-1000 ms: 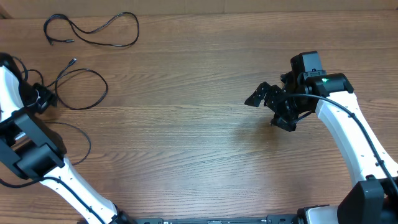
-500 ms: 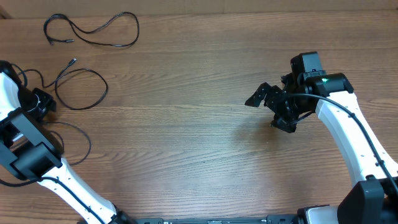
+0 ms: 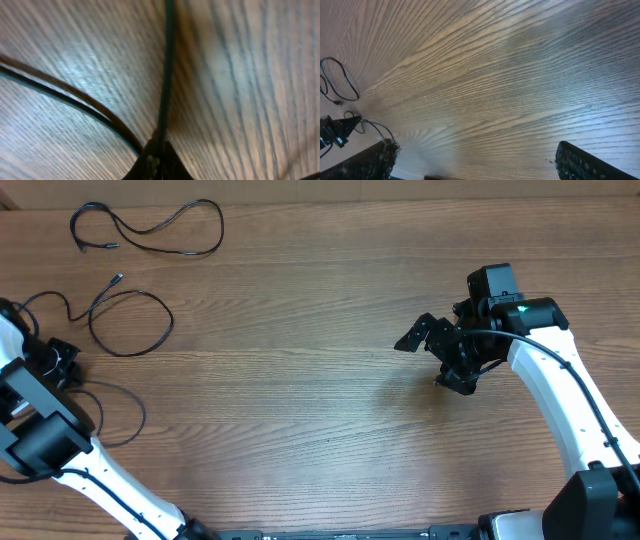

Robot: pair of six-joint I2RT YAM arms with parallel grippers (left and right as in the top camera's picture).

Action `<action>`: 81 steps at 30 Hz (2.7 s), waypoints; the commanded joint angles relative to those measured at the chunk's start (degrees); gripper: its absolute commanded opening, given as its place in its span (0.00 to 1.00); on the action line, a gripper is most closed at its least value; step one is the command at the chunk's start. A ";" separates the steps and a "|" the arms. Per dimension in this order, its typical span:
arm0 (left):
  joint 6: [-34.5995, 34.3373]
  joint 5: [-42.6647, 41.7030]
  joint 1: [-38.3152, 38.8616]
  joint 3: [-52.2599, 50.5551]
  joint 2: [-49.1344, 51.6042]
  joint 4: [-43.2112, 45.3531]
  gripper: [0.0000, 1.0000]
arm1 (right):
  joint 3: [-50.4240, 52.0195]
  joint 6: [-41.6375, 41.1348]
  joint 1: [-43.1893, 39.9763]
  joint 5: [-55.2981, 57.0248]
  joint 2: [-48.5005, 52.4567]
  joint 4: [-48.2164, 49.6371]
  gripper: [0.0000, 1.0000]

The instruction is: Untangle cables

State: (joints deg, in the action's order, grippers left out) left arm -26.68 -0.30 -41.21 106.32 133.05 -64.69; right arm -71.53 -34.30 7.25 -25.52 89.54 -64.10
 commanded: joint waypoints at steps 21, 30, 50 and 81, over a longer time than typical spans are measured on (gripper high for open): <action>-7.56 0.59 -5.09 11.58 0.39 -8.61 0.82 | -1.20 -0.15 0.26 -0.31 -0.04 0.46 1.00; 11.98 -30.73 -1.49 30.14 -4.83 -17.20 1.00 | -3.63 1.68 -0.22 -0.28 -0.15 1.60 1.00; 26.29 -23.06 45.77 30.56 -40.70 -27.98 1.00 | -13.88 5.97 -0.55 19.89 -39.10 -14.97 1.00; -9.35 20.17 84.52 -10.14 -89.66 -27.26 1.00 | -5.79 5.90 -0.55 23.08 -55.78 -17.29 1.00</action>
State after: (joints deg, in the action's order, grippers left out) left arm -34.61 18.35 42.78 96.92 43.99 -91.42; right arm -77.49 -28.51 6.79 -2.94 33.87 -81.69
